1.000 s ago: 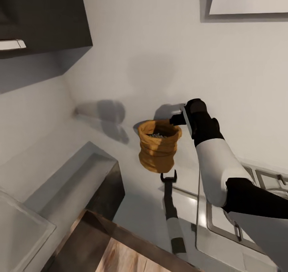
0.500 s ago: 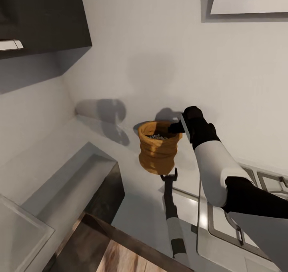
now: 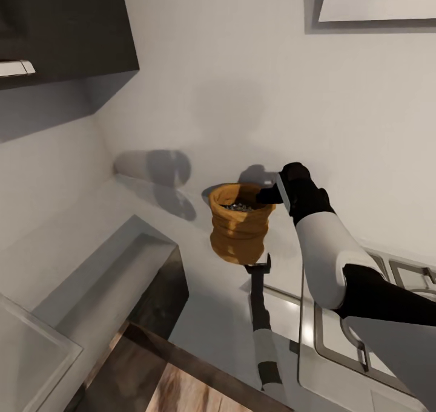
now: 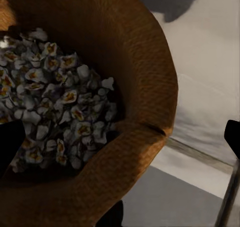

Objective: In the kitchen, take the popcorn bag from the countertop, put it into the microwave, and heat it until the popcorn is cooked so the cooked popcorn ends up inside the bag.

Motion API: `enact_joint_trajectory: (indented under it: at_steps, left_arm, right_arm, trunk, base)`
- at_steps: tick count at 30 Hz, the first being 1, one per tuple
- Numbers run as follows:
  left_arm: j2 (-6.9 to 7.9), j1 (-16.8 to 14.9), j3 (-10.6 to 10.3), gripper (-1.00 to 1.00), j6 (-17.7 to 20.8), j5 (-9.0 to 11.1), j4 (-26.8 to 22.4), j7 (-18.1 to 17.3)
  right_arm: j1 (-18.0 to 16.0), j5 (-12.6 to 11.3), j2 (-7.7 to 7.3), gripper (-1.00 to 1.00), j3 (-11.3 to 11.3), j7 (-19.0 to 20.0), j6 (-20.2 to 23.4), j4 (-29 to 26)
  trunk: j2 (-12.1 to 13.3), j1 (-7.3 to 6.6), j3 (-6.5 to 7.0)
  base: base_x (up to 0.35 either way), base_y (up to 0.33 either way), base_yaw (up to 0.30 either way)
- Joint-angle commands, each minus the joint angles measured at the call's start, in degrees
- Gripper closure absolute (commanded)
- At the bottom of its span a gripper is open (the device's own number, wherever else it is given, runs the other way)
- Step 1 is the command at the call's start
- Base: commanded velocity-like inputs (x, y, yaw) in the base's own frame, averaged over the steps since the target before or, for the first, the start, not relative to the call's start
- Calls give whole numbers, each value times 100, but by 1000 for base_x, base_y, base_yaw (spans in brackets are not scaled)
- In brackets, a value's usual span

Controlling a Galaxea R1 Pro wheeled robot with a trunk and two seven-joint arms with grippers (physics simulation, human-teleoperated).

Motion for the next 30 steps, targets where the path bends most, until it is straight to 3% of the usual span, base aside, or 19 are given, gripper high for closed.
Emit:
enact_joint_trajectory:
  at_steps: [1,7,16,30]
  left_arm:
    - [-2,-1,12,-100,-15,17,-6,6]
    - [-1,-1,15,-100,-10,17,-7,-2]
    - [-1,-1,12,-100,-7,17,-6,-5]
    - [-1,-1,13,-100,-7,25,-6,-1]
  right_arm:
    - [-6,68,7,-100,-26,63,15,-18]
    - [-6,81,0,-100,-13,68,15,-39]
    - [-6,81,-8,-100,-6,68,15,-39]
    - [-6,67,-5,-100,-49,63,15,275]
  trunk:
    - [-10,3,-10]
    - [-10,3,-10]
    - [-10,3,-10]
    - [-10,3,-10]
  base:
    - [0,0,0]
    - [10,0,0]
    - [221,0,0]
    - [12,0,0]
